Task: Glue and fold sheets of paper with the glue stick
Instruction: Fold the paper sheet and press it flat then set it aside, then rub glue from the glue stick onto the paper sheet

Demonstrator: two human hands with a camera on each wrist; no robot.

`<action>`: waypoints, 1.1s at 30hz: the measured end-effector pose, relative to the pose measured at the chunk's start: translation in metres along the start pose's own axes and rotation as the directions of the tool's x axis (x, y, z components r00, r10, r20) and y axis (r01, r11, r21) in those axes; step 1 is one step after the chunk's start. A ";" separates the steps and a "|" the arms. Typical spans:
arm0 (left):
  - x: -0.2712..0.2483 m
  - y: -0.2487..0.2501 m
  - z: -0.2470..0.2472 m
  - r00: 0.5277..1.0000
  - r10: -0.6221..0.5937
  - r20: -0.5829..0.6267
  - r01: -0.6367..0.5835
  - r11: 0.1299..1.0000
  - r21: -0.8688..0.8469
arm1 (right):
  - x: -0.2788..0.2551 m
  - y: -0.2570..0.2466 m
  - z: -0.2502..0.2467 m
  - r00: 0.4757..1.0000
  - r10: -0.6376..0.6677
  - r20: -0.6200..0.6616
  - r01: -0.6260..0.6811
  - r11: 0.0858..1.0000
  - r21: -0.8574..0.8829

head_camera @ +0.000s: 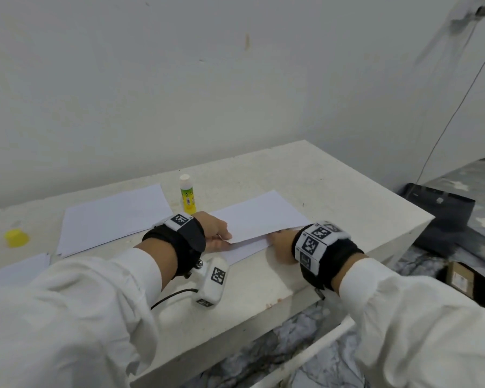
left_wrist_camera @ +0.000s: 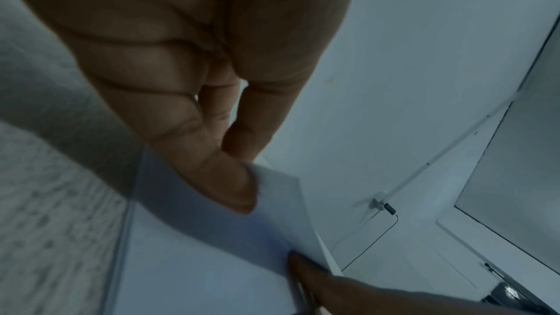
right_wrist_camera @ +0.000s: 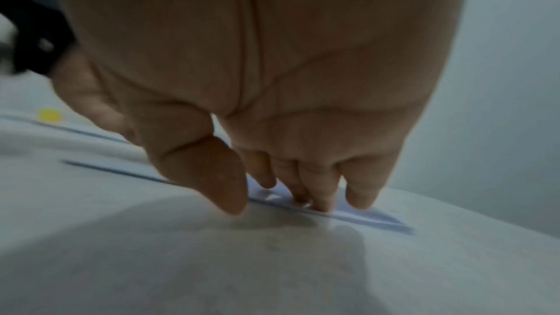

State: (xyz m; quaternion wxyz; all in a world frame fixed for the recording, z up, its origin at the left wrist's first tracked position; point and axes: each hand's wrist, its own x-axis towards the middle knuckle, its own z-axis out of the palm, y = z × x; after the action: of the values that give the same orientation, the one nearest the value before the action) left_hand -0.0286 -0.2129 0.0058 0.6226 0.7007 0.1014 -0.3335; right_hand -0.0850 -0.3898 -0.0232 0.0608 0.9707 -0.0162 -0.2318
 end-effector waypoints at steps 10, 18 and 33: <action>-0.016 -0.005 -0.018 0.991 0.129 -0.034 -0.124 0.985 0.123 | 0.183 0.095 0.060 0.977 0.183 0.107 -0.173 0.980 -0.093; -0.042 -0.027 -0.092 0.985 0.090 -0.150 0.002 0.851 0.525 | 0.053 0.001 -0.051 0.940 0.341 0.001 -0.341 0.940 -0.028; -0.082 -0.055 -0.197 0.956 0.085 -0.282 0.176 0.603 0.778 | 0.094 -0.138 -0.115 0.989 0.130 -0.077 -0.049 0.757 0.651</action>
State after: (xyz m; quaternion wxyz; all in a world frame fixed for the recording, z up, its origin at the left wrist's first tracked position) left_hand -0.0540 0.0059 0.0106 0.2145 0.9421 0.0505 -0.2527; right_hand 0.0514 -0.2454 0.0188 -0.2662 0.9419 -0.1379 -0.1516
